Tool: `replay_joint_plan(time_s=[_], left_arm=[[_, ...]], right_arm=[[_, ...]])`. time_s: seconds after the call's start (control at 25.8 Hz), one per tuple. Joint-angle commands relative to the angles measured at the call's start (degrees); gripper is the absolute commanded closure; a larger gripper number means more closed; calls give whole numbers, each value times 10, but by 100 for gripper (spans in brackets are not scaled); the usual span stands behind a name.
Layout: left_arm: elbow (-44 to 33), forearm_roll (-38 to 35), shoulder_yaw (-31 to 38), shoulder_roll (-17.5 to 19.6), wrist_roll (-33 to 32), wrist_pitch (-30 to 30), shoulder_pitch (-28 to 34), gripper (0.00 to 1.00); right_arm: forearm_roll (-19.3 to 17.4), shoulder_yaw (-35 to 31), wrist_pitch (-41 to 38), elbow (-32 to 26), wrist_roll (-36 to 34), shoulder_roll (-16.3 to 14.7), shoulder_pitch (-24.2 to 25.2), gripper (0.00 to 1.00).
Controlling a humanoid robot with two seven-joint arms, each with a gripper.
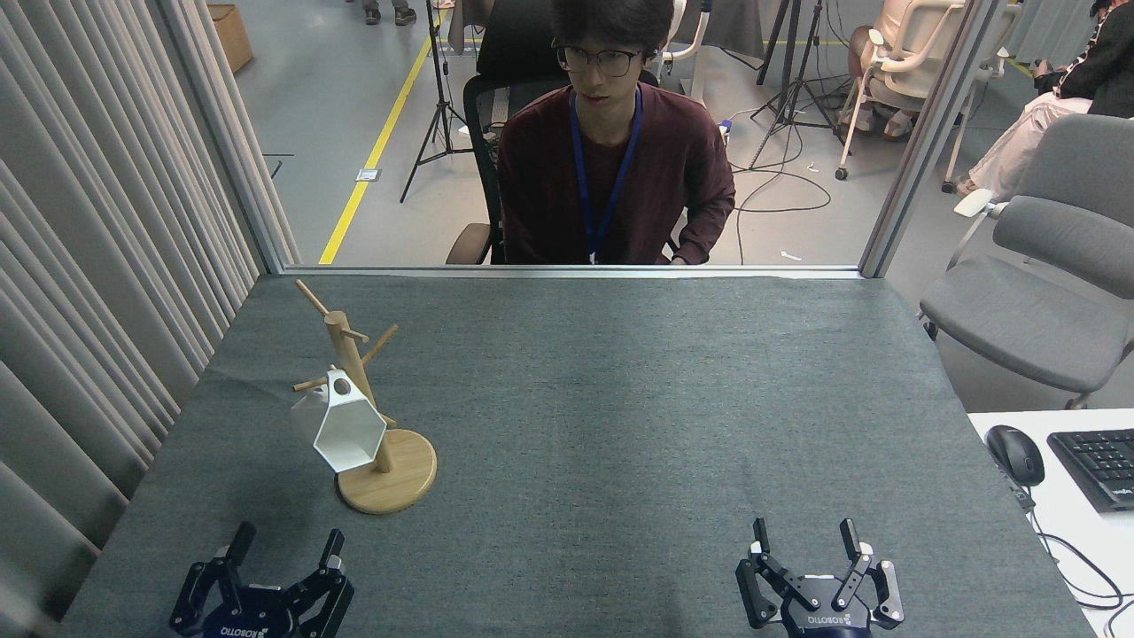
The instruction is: Hang cup on storage rack
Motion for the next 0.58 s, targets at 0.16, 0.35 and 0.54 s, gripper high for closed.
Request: replay_joint_plan(time_s=[0.16, 0.35, 0.54], left_arm=[[-2, -1, -2, -8, 6, 3, 8, 0], [-1, -3, -5, -13, 6, 3, 7, 0], [-2, -4, -5, -16, 6, 3, 5, 0]], right_arm=[[0, 0, 0, -24, 0, -12, 22, 2], [1, 0, 1, -28, 0, -16, 25, 2], [3, 0, 0, -29, -1, -17, 25, 2]])
